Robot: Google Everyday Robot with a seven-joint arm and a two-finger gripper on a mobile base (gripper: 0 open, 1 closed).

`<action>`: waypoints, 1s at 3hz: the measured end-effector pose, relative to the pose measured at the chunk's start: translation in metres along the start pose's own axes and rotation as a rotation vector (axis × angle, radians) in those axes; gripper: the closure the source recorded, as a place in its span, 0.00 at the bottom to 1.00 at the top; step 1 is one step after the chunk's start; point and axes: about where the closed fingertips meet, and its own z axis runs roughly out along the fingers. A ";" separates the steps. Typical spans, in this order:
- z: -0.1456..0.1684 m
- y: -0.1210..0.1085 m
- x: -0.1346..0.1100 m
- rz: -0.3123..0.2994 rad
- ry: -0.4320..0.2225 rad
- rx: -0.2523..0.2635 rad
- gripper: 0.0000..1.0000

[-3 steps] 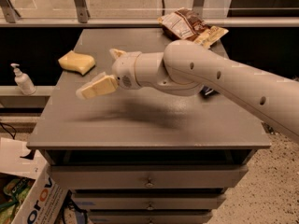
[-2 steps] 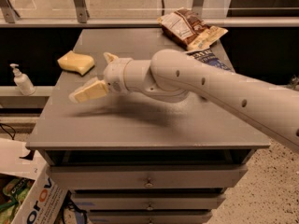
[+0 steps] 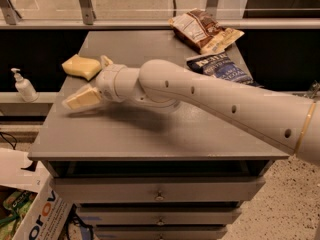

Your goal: Move sponge near blue chip bag

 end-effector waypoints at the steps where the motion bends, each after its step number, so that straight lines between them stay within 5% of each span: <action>1: 0.019 -0.003 -0.011 0.010 0.018 0.035 0.00; 3: 0.051 -0.018 -0.017 0.125 0.054 0.075 0.00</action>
Offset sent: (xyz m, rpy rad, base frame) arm 0.0412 0.0466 0.0178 0.0235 0.1199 -0.1313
